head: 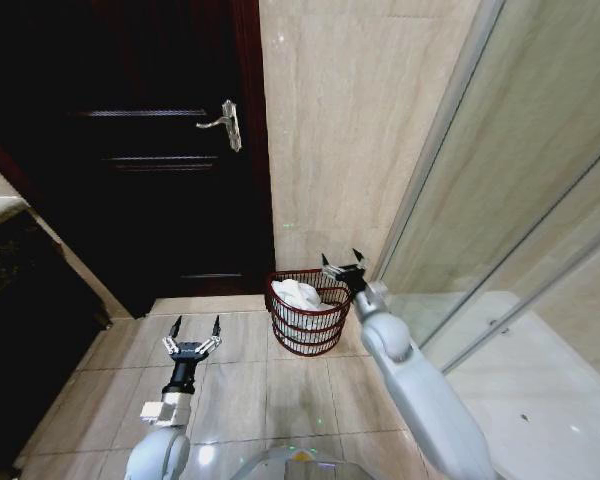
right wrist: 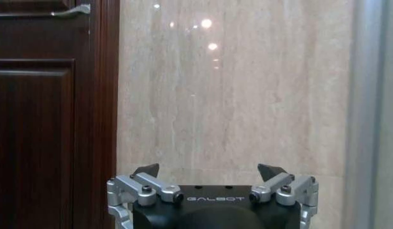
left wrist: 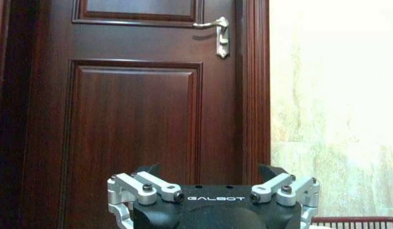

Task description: Discard the used towel into the hamper.

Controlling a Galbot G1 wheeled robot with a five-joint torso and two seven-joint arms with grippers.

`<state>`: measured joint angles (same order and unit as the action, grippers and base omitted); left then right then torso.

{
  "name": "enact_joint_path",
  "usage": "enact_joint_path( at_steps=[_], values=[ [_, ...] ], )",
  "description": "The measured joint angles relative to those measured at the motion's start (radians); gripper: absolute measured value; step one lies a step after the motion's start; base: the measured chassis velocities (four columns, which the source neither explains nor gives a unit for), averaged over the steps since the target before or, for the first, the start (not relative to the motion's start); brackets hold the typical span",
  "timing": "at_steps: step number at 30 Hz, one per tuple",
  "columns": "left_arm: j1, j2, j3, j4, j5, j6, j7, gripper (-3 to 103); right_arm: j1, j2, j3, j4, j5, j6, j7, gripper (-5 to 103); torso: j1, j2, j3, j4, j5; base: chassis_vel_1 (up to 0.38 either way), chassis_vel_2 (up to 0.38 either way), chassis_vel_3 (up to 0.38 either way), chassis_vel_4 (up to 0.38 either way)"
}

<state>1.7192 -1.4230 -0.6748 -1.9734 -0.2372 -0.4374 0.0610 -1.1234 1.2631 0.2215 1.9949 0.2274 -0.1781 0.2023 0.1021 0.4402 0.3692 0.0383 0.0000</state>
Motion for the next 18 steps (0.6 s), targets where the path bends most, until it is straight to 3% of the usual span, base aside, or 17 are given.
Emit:
enact_joint_path(
  at_steps=[5,8,12,18],
  values=[
    [0.011,-0.003,0.006,-0.014,-0.006,-0.009,-0.002,100,-0.171,0.057,0.055,0.043,-0.142,0.075,-0.017,100,0.000,0.000,0.000,0.0001,0.0001,0.000,0.000,0.000,0.000],
    [0.012,0.003,0.008,-0.025,-0.013,-0.006,-0.002,100,-0.254,0.065,0.096,0.059,-0.179,0.122,-0.035,100,0.000,0.000,0.000,0.0001,0.0000,0.000,0.000,0.000,0.000],
    [0.012,0.005,0.021,-0.026,0.007,-0.008,-0.002,100,-0.359,0.061,0.144,0.078,-0.180,0.195,-0.036,100,0.000,0.000,0.000,-0.0001,0.0000,0.000,0.000,0.000,0.000],
    [0.030,0.009,0.032,-0.027,0.024,-0.019,-0.002,100,-0.451,0.083,0.191,0.110,-0.182,0.248,-0.043,100,0.000,0.000,0.000,-0.0002,-0.0001,0.000,0.000,0.000,0.000]
  ],
)
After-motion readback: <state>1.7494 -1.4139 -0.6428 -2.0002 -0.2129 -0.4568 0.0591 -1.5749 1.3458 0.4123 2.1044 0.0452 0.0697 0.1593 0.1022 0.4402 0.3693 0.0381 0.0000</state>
